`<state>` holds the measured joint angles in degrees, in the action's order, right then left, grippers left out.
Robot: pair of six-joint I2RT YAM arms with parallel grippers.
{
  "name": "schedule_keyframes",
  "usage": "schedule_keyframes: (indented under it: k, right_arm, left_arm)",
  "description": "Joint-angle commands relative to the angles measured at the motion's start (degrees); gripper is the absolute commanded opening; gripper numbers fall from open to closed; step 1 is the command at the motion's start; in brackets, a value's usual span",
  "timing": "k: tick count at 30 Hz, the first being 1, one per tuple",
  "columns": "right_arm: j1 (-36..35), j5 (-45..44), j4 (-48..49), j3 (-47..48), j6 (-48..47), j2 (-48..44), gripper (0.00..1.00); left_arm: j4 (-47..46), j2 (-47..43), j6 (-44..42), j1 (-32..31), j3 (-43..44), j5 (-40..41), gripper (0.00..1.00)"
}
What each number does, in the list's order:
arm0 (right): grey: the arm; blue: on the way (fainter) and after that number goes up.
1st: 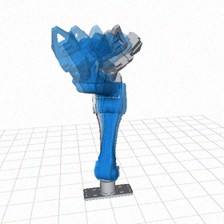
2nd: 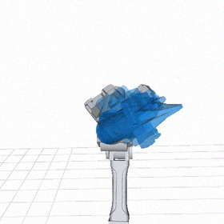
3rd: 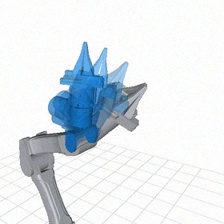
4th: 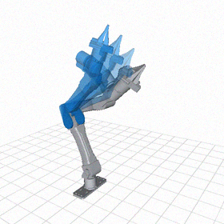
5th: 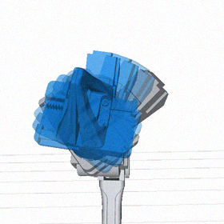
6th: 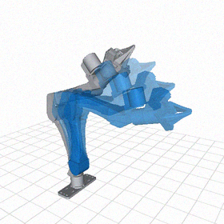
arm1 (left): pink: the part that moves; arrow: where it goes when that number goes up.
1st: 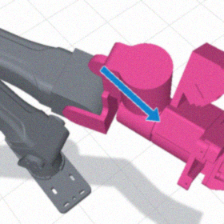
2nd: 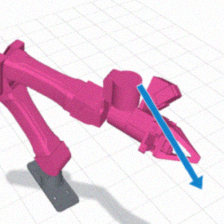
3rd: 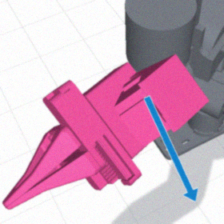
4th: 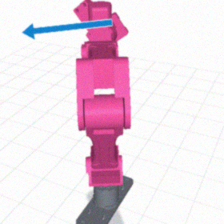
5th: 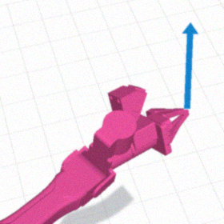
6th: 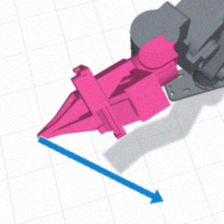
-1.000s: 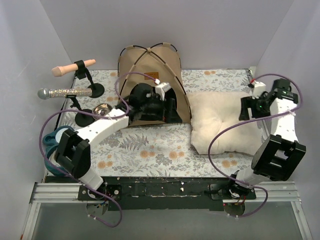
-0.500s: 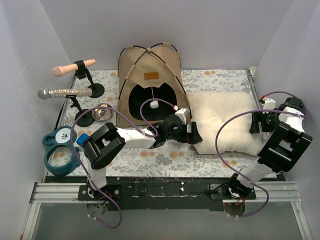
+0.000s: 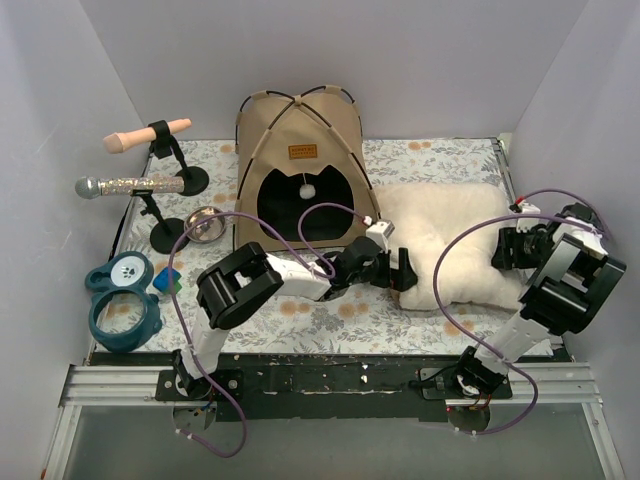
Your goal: Set up the pet tent
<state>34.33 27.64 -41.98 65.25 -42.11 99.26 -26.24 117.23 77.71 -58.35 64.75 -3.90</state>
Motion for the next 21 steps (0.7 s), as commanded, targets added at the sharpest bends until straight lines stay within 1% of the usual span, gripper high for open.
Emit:
schedule_keyframes:
  k: [1,2,3,4,5,6,7,8,10,15,18,21]
  right_arm:
    - [-0.2,6.5,-3.1,-4.3,-0.5,-4.9,0.53]
    - [-0.1,7.4,-3.8,-4.5,-0.5,-6.2,0.41]
    - [-0.1,8.3,-5.0,-4.3,-0.7,-7.3,0.24]
    - [-0.1,9.0,-6.3,-4.0,-0.9,-8.6,0.09]
    - [-0.1,9.8,-8.0,-3.6,-1.6,-10.9,0.02]
    - [-0.2,10.5,-9.7,-3.3,-2.3,-12.8,0.01]
    - [-0.1,11.3,-11.4,-3.1,-3.2,-15.2,0.01]
    - [-0.2,11.8,-12.7,-2.9,-3.9,-17.4,0.01]
    - [-0.1,14.0,-15.9,-1.9,-5.3,-22.6,0.01]
    - [-0.1,19.6,-22.3,0.3,-8.1,-33.3,0.01]
    - [-0.1,23.1,-27.8,2.3,-10.7,-37.3,0.01]
    - [-0.7,27.0,-33.1,3.6,-12.6,-40.8,0.01]
  left_arm:
    - [-3.3,1.1,-2.6,-1.8,4.2,-1.1,0.95]
    - [-3.1,1.2,-3.2,-1.8,5.1,-2.0,0.85]
    - [-2.6,1.2,-4.2,-1.9,6.2,-3.3,0.73]
    - [-2.0,0.6,-5.2,-1.9,7.4,-4.3,0.62]
    - [-1.2,0.0,-6.5,-2.2,8.3,-5.1,0.50]
    - [-0.6,-0.9,-7.8,-2.4,9.1,-5.5,0.35]
    - [-0.1,-2.2,-10.0,-2.6,9.7,-6.1,0.15]
    - [0.5,-3.2,-13.0,-3.0,10.1,-6.5,0.02]
    - [2.5,-6.1,-17.0,-3.6,11.5,-6.9,0.00]
    - [9.4,-14.0,-28.2,-4.3,14.3,-15.0,0.00]
    - [16.2,-18.9,-33.8,-4.8,15.8,-20.2,0.00]
    - [25.3,-22.9,-34.7,-4.8,17.3,-25.6,0.00]
